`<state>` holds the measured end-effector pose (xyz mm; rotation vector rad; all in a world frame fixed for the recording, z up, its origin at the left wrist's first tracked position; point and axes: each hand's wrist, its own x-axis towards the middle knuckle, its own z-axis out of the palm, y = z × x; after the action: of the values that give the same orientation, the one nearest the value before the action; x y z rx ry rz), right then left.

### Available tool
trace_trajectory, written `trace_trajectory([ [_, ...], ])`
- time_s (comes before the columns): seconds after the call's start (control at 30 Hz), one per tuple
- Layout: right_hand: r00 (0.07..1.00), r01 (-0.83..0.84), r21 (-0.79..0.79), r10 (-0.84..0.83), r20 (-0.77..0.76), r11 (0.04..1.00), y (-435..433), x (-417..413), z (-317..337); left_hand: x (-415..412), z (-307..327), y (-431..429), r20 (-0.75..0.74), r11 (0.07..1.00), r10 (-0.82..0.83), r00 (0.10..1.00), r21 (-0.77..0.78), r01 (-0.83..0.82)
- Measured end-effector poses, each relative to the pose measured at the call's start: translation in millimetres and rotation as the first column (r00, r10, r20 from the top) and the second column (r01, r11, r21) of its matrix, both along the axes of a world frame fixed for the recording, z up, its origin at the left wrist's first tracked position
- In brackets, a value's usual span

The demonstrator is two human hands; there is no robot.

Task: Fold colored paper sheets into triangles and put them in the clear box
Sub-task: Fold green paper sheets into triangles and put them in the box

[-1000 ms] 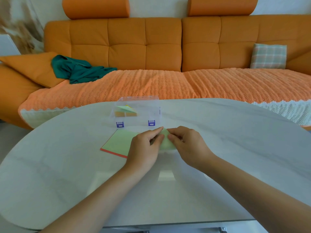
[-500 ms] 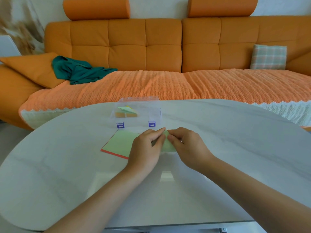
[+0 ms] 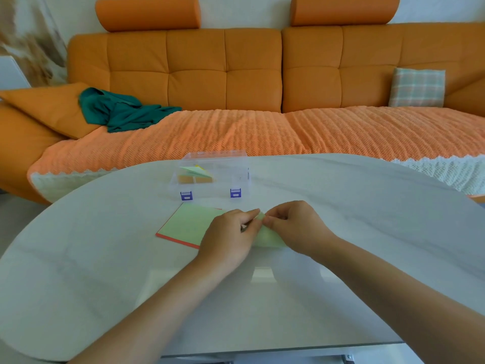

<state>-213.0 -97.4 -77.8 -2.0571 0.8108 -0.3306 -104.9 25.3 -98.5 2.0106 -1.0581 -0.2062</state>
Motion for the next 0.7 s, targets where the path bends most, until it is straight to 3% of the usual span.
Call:
trace_trajectory([
  [0.07,0.997,0.005,0.012,-0.004,-0.079,1.000,-3.5,-0.7,-0.9,5.8,4.3,4.6,0.088,0.997,-0.018,0.996,0.082,0.011],
  [0.17,0.989,0.015,-0.002,-0.015,-0.146,1.000,-7.8,-0.7,-2.6,11.7,6.8,11.6,0.256,0.993,-0.115,0.960,0.053,0.104],
  [0.3,0.977,-0.004,-0.082,-0.013,-0.211,0.997,-8.9,2.6,-1.1,10.2,1.6,14.3,0.289,0.962,-0.274,0.917,0.101,0.255],
  [0.5,0.944,-0.068,-0.297,-0.035,-0.327,0.952,-2.3,8.5,-0.6,11.3,-1.0,14.8,0.353,0.913,-0.388,0.851,0.271,0.304],
  [0.6,0.932,-0.107,-0.461,-0.073,-0.356,0.881,-1.0,8.7,-1.4,9.8,0.3,12.7,0.388,0.906,-0.397,0.832,0.309,0.288],
  [0.7,0.919,-0.187,-0.677,-0.117,-0.377,0.712,1.6,7.3,-3.5,8.2,0.0,10.9,0.417,0.908,-0.395,0.818,0.311,0.280],
])
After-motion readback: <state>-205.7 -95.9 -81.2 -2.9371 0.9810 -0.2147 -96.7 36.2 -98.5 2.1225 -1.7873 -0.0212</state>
